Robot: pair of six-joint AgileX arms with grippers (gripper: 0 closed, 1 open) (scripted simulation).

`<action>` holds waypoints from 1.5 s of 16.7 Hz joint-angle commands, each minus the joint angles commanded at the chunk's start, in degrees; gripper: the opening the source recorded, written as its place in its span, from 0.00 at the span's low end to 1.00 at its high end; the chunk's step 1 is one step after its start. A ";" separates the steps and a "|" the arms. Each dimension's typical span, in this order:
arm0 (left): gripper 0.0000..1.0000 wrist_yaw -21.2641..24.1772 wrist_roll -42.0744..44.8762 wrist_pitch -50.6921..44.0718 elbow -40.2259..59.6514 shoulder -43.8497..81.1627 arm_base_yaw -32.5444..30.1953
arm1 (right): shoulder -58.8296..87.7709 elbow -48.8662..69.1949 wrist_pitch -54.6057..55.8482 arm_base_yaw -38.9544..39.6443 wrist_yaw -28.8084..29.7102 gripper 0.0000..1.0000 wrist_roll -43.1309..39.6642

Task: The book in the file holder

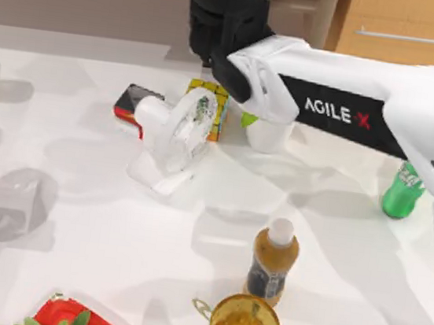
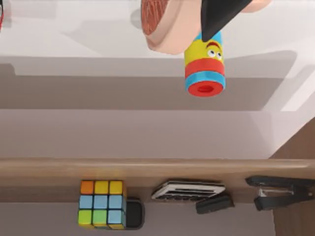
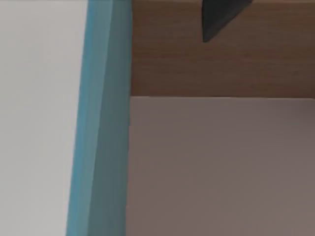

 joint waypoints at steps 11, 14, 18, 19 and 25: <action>1.00 0.00 0.00 0.00 0.00 0.00 0.00 | 0.00 0.00 0.00 0.00 0.00 0.32 0.00; 1.00 0.00 0.00 0.00 0.00 0.00 0.00 | 0.00 0.00 0.00 0.00 0.00 0.10 0.00; 1.00 0.00 0.00 0.00 0.00 0.00 0.00 | 0.00 0.00 0.00 0.00 0.00 0.00 0.00; 1.00 0.00 0.00 0.00 0.00 0.00 0.00 | 0.00 0.00 0.00 0.00 0.00 0.00 0.00; 1.00 0.00 0.00 0.00 0.00 0.00 0.00 | -0.19 0.14 -0.18 0.22 -0.03 0.00 0.09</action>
